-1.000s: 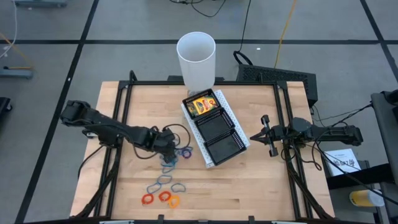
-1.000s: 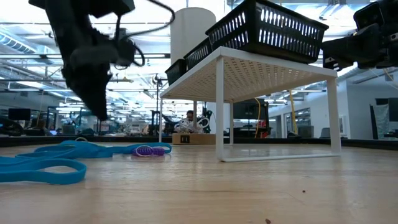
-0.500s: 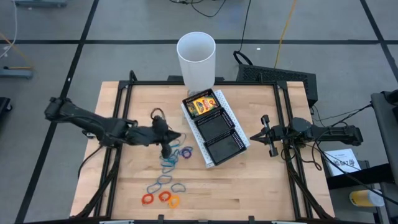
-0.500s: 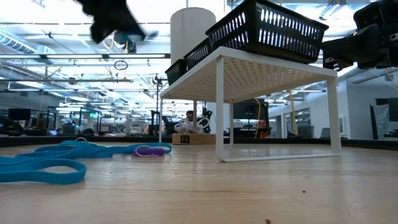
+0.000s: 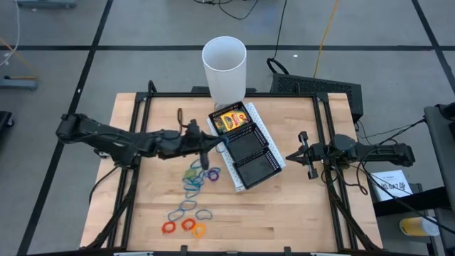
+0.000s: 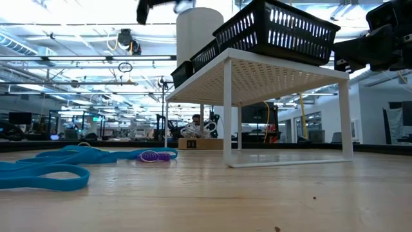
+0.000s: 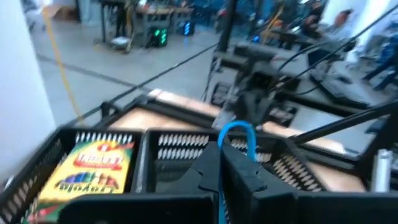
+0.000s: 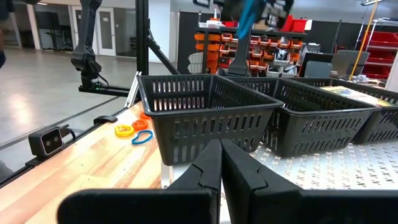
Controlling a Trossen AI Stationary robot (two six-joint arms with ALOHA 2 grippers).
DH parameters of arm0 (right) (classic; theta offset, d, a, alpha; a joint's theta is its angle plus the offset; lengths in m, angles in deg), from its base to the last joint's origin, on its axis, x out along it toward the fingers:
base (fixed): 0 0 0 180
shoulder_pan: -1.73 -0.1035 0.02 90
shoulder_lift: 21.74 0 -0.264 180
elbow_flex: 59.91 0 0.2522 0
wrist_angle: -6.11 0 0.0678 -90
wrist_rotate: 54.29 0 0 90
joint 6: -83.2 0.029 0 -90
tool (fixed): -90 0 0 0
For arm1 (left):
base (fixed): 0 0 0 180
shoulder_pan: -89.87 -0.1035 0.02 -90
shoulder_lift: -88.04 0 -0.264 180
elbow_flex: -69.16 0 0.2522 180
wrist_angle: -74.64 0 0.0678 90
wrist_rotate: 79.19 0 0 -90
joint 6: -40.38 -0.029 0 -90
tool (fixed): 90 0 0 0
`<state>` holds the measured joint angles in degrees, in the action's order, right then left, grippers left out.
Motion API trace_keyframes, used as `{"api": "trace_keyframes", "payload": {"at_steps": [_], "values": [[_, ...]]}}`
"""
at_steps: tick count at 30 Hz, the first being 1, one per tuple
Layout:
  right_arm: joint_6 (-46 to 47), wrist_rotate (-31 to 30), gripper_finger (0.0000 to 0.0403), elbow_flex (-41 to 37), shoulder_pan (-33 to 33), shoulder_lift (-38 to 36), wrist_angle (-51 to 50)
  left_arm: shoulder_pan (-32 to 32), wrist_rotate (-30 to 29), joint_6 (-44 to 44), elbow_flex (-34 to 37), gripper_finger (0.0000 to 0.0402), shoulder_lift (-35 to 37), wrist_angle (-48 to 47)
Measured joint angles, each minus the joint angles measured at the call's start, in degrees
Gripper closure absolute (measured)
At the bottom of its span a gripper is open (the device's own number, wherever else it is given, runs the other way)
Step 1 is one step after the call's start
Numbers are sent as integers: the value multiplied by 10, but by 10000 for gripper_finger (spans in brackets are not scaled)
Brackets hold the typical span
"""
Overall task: Pick & Place Office Desk Supplies
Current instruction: Put the blue rubber band into the middle black bin on the shelf
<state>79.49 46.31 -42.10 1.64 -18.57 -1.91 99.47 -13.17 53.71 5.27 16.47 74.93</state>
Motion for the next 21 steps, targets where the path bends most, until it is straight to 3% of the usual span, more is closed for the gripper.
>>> {"api": "trace_keyframes", "payload": {"at_steps": [4,11,21], "values": [[0,0,403,0,0,0,0,-22,10,19,0,393,-35,16],[0,0,403,0,0,0,0,-58,67,16,0,396,-83,132],[0,0,403,0,0,0,0,-86,94,34,0,394,-124,130]]}}
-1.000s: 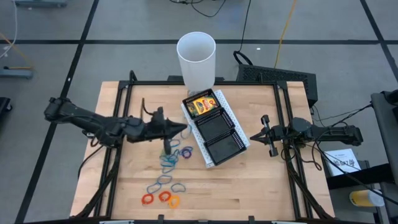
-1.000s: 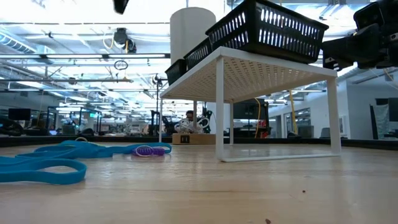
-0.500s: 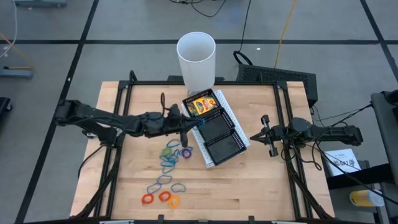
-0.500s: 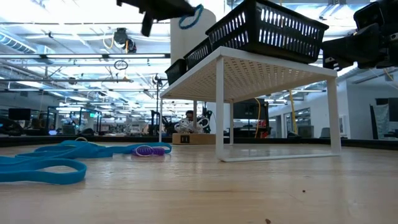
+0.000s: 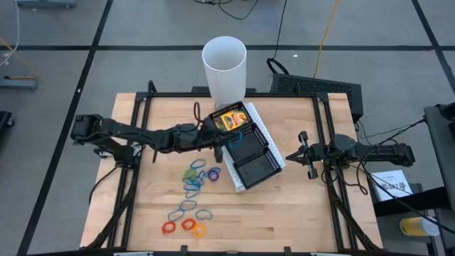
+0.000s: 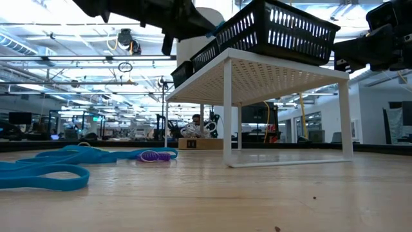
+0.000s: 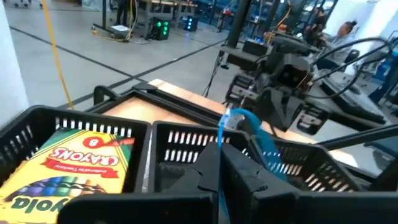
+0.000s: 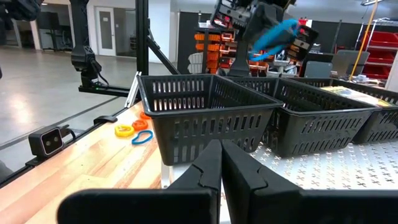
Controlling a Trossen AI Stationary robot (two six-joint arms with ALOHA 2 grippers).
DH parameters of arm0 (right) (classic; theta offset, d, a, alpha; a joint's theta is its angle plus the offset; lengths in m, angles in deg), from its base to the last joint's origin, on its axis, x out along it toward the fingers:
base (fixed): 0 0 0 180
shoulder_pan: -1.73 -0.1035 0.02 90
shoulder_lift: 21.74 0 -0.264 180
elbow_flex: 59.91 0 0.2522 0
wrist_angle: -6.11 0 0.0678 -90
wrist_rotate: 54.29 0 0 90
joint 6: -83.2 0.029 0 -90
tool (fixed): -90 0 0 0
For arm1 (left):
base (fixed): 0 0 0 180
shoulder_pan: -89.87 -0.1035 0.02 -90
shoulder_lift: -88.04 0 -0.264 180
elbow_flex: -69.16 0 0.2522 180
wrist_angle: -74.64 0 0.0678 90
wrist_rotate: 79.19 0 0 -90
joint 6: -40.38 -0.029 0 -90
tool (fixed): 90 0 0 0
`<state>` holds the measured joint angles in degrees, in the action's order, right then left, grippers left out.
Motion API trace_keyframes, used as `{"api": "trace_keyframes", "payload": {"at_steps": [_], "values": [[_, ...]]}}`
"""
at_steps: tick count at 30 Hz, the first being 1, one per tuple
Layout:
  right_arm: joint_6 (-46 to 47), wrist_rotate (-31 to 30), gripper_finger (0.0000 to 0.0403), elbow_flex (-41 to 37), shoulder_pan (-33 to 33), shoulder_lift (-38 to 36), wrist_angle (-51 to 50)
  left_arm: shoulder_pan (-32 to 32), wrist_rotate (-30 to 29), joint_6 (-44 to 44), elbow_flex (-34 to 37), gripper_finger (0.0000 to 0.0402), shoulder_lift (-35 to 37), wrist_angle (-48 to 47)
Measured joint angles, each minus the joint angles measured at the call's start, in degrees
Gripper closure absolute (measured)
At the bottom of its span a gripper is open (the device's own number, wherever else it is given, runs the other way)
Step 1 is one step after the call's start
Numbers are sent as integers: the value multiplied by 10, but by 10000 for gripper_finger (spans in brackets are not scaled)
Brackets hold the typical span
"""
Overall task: Pick & Place Office Desk Supplies
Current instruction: Put the blue rubber band into the middle black bin on the shelf
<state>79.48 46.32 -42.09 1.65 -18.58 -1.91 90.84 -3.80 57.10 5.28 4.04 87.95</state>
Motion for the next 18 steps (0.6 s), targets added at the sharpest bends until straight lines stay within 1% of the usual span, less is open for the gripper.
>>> {"api": "trace_keyframes", "payload": {"at_steps": [4,10,14,16,18], "values": [[0,0,403,0,0,0,0,1,33,-4,0,393,0,2],[0,0,403,0,0,0,0,7,39,-5,0,393,0,-1],[0,0,403,0,0,0,0,10,56,2,-6,396,0,-14],[0,0,403,0,0,0,0,10,65,18,-38,397,0,-62],[0,0,403,0,0,0,0,13,68,14,-92,396,0,-148]]}}
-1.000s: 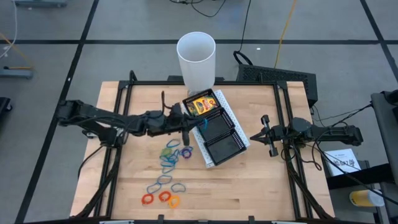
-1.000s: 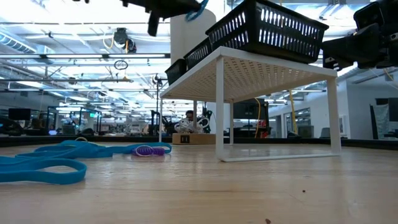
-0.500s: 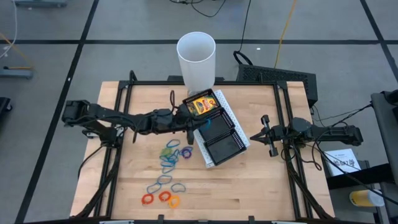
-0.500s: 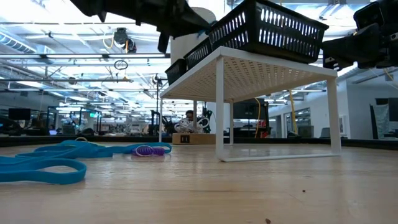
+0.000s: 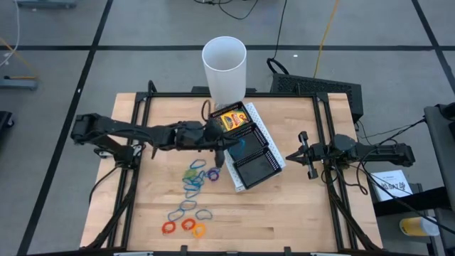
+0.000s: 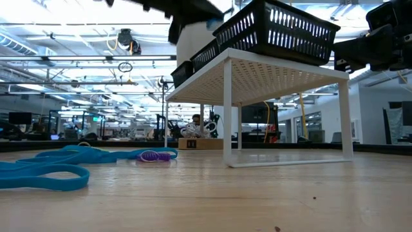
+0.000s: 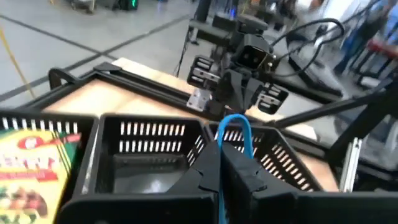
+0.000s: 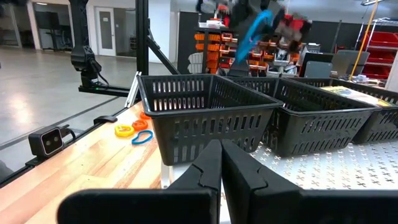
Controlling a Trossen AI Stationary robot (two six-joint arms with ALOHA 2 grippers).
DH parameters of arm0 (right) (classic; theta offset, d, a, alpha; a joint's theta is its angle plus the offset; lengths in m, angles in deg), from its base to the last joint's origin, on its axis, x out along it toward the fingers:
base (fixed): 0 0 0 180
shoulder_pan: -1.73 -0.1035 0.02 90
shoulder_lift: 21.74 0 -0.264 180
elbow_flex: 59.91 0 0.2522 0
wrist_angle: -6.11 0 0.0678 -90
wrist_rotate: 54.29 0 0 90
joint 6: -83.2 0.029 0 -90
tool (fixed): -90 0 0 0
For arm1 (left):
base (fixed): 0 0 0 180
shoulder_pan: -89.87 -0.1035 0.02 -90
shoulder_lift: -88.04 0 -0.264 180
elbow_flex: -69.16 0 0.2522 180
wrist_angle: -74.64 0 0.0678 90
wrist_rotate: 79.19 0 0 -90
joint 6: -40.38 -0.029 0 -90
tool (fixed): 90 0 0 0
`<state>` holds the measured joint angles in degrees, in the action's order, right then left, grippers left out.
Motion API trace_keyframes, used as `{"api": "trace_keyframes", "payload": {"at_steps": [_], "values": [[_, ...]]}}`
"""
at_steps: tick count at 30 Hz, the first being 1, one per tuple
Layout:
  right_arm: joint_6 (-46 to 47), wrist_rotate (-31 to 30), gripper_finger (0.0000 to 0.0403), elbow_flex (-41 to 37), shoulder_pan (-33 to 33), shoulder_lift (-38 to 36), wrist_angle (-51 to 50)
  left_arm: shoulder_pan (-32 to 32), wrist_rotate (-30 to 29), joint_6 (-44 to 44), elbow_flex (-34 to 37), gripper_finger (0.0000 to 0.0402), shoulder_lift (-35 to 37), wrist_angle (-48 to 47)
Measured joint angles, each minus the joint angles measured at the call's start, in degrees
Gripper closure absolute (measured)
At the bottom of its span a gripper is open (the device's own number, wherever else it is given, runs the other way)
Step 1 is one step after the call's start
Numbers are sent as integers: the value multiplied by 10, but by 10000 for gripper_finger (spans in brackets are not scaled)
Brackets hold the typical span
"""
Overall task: Pick & Place Office Desk Supplies
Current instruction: Put the blue rubber band into the middle black bin on the shelf
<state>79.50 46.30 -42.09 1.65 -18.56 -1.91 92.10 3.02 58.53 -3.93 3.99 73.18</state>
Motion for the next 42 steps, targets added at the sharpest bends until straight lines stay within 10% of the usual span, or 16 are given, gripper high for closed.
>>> {"api": "trace_keyframes", "payload": {"at_steps": [10,21,42], "values": [[0,0,403,0,0,0,-2,17,-73,-94,-198,398,-83,-231],[0,0,403,0,0,1,-2,-4,-93,-80,-207,390,-139,-250],[0,0,403,0,0,1,-2,-1,-83,-80,-207,225,-91,-326]]}}
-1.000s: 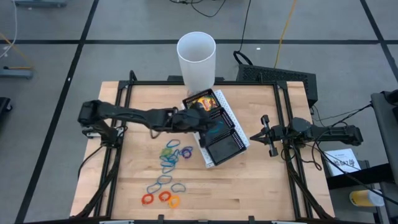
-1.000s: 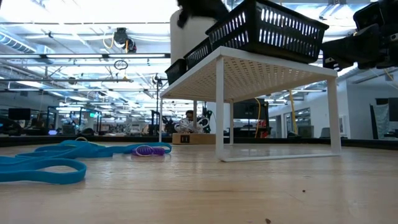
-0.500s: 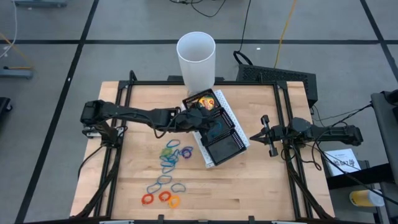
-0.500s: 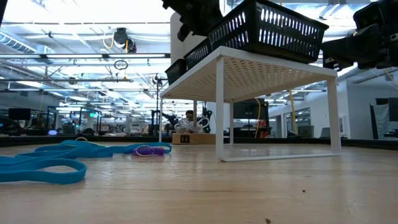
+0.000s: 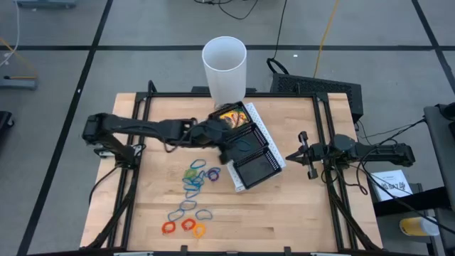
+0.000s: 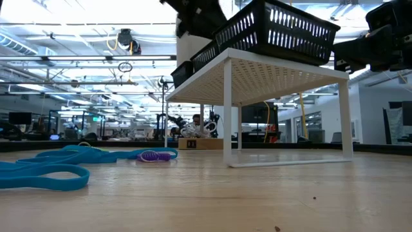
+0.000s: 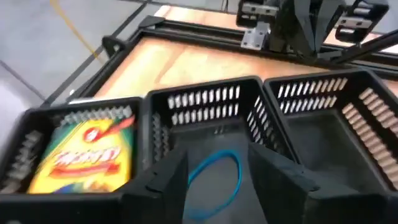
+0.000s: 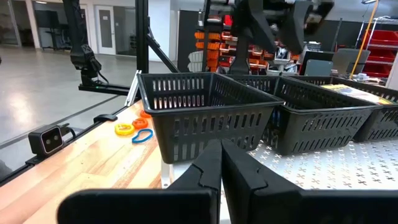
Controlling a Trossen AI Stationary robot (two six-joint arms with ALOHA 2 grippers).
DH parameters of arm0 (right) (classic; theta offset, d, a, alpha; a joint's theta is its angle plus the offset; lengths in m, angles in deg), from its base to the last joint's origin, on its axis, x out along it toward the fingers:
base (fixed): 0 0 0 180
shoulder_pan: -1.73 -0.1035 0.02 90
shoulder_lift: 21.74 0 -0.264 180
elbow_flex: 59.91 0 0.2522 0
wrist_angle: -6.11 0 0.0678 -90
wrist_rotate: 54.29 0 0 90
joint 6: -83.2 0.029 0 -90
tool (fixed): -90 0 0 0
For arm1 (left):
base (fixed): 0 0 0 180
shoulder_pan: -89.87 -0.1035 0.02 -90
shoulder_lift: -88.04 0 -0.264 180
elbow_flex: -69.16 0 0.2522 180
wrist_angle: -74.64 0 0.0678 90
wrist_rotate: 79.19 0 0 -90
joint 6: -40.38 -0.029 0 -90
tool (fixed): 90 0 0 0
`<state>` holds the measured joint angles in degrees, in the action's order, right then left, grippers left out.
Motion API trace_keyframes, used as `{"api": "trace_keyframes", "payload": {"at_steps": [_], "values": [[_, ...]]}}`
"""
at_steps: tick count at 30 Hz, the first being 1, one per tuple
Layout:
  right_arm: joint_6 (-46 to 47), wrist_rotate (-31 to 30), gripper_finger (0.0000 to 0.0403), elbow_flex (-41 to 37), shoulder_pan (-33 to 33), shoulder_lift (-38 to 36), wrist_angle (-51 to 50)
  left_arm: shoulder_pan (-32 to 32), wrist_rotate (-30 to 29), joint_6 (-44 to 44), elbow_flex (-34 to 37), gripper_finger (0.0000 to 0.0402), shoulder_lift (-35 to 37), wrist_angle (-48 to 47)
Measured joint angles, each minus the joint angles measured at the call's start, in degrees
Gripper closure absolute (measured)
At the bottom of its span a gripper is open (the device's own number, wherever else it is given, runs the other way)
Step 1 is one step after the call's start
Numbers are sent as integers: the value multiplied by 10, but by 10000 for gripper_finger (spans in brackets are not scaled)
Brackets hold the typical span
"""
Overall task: Pick & Place Office Desk Supplies
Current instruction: Put the blue rubber band into the middle black bin on the shelf
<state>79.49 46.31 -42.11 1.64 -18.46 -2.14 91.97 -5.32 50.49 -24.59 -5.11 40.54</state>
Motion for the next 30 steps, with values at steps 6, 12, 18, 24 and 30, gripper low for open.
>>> {"api": "trace_keyframes", "payload": {"at_steps": [6,12,18,24,30], "values": [[0,0,403,0,0,0,-1,38,-37,110,24,216,85,-191],[0,0,403,0,0,0,-1,110,-165,228,148,215,175,-205],[0,0,403,0,0,0,-1,130,-172,305,272,215,205,-181],[0,0,403,0,0,0,-1,111,-86,327,383,215,177,-100],[0,0,403,0,0,0,-1,97,-66,306,455,215,156,41]]}}
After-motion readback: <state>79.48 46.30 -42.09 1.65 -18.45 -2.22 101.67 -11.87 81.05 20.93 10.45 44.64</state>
